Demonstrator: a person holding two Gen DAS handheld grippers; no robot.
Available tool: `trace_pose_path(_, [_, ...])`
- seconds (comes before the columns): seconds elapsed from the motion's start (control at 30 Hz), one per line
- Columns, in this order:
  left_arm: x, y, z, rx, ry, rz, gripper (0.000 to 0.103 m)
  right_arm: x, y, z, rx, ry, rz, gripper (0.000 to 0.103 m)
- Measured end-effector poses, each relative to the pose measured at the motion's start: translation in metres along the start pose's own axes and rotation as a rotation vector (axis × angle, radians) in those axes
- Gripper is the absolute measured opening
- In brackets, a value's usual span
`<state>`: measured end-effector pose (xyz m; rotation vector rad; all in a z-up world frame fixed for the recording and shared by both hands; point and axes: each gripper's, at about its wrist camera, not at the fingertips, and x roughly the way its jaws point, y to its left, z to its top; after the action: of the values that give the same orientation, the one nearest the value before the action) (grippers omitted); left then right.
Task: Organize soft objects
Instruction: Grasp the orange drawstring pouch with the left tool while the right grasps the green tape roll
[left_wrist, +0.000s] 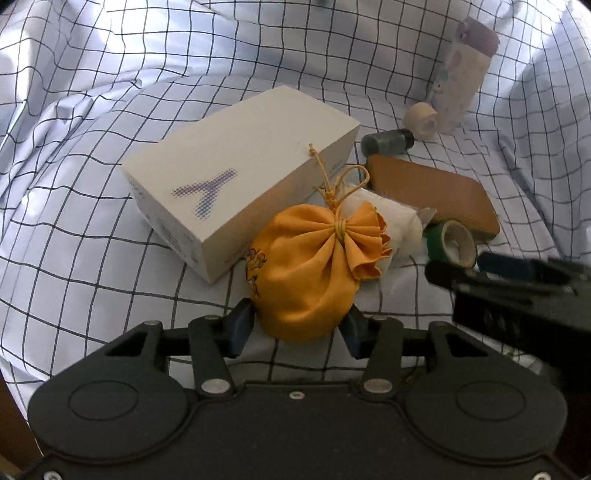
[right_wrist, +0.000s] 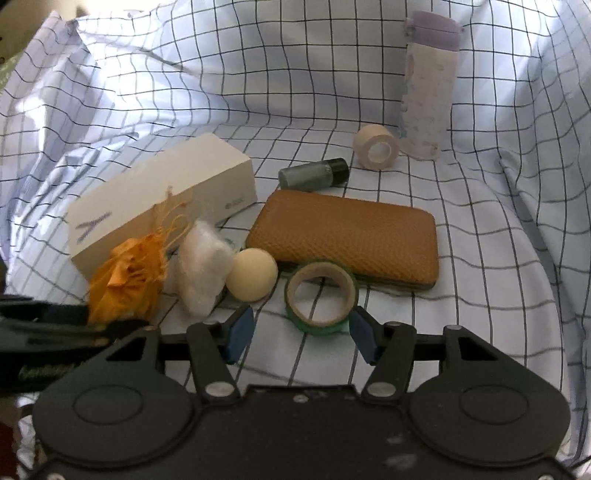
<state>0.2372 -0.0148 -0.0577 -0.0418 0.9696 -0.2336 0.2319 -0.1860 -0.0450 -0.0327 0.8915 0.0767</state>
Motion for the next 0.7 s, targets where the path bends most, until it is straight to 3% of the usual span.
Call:
trace_pose_path(0.17, [-0.001,-0.004,-0.001,0.031,-0.013,0.012,0.05,0.014,-0.003,0.007,0.018,0.015,-0.007,0.057])
trace_pose_path(0.23, [-0.001,-0.005,-0.001,0.035,-0.016,0.002,0.055,0.019,-0.005,0.008,0.035,0.024,-0.003,0.057])
trace_pose_path(0.3, [-0.001,-0.005,-0.001,0.027,-0.017,-0.02,0.067,0.022,-0.005,0.008,0.042,0.031,0.002,0.047])
trace_pose_path(0.33, [-0.002,-0.004,-0.001,0.021,-0.021,-0.025,0.07,0.023,-0.005,0.007,0.043,0.029,0.004,0.047])
trace_pose_path(0.7, [-0.002,0.01,0.008,-0.15,-0.035,-0.061,0.084,0.006,-0.017,-0.005,0.052,0.01,0.002,0.047])
